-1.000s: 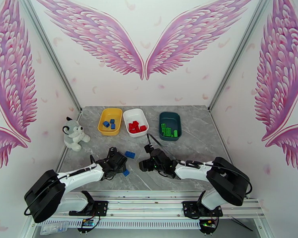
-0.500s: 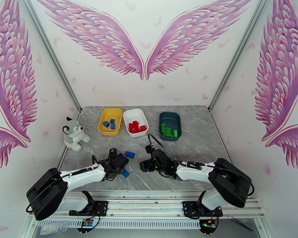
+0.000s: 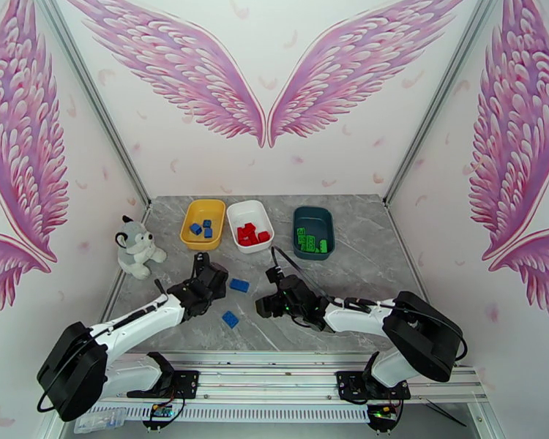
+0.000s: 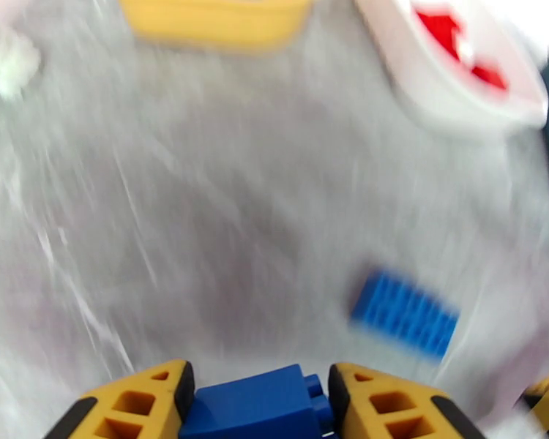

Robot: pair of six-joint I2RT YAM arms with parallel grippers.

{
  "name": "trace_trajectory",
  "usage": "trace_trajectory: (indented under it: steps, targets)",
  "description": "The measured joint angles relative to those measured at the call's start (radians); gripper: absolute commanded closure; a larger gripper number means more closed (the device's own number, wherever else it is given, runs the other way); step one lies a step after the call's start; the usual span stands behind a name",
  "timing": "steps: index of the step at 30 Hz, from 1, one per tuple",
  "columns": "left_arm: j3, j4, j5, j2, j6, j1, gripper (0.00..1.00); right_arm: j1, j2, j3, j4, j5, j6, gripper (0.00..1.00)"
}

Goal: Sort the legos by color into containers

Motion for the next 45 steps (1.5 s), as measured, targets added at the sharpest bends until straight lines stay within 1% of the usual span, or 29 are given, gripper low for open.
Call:
trace_trajectory:
  steps: [5, 10, 12, 14, 15, 18, 23, 26, 31, 36, 39, 45]
  targets:
    - [0.185, 0.062, 0.0, 0.092, 0.103, 0.148, 0.6, 0.016, 0.005, 0.017, 0.006, -0.023, 0.001, 0.26]
    - [0.388, 0.1, 0.016, 0.267, 0.175, 0.262, 0.57, 0.024, 0.01, 0.043, 0.006, -0.033, 0.0, 0.26]
    - [0.463, 0.106, 0.031, 0.343, 0.192, 0.296, 0.52, 0.024, 0.011, 0.05, 0.006, -0.034, 0.0, 0.26]
    - [0.547, 0.103, 0.056, 0.426, 0.211, 0.328, 0.4, 0.027, 0.013, 0.054, 0.004, -0.034, 0.0, 0.26]
    - [0.583, 0.104, 0.07, 0.462, 0.219, 0.339, 0.36, 0.031, 0.015, 0.057, 0.003, -0.033, 0.0, 0.26]
    - [0.626, 0.107, 0.095, 0.519, 0.226, 0.36, 0.3, 0.042, 0.024, 0.066, -0.002, -0.029, -0.002, 0.25]
    - [0.594, 0.134, 0.13, 0.503, 0.223, 0.352, 0.29, 0.057, 0.054, 0.081, -0.026, -0.017, -0.008, 0.25]
    - [0.48, 0.169, 0.16, 0.438, 0.208, 0.347, 0.27, 0.072, 0.09, 0.111, -0.046, -0.006, -0.018, 0.26]
    - [0.248, 0.231, 0.21, 0.3, 0.163, 0.346, 0.26, 0.123, 0.157, 0.191, -0.085, 0.016, -0.056, 0.3]
    - [0.09, 0.286, 0.265, 0.236, 0.123, 0.354, 0.26, 0.187, 0.23, 0.282, -0.137, 0.057, -0.097, 0.35]
    - [0.034, 0.314, 0.316, 0.227, 0.099, 0.395, 0.26, 0.233, 0.275, 0.332, -0.172, 0.103, -0.119, 0.36]
    - [-0.014, 0.362, 0.402, 0.174, 0.058, 0.526, 0.26, 0.315, 0.349, 0.405, -0.244, 0.215, -0.156, 0.37]
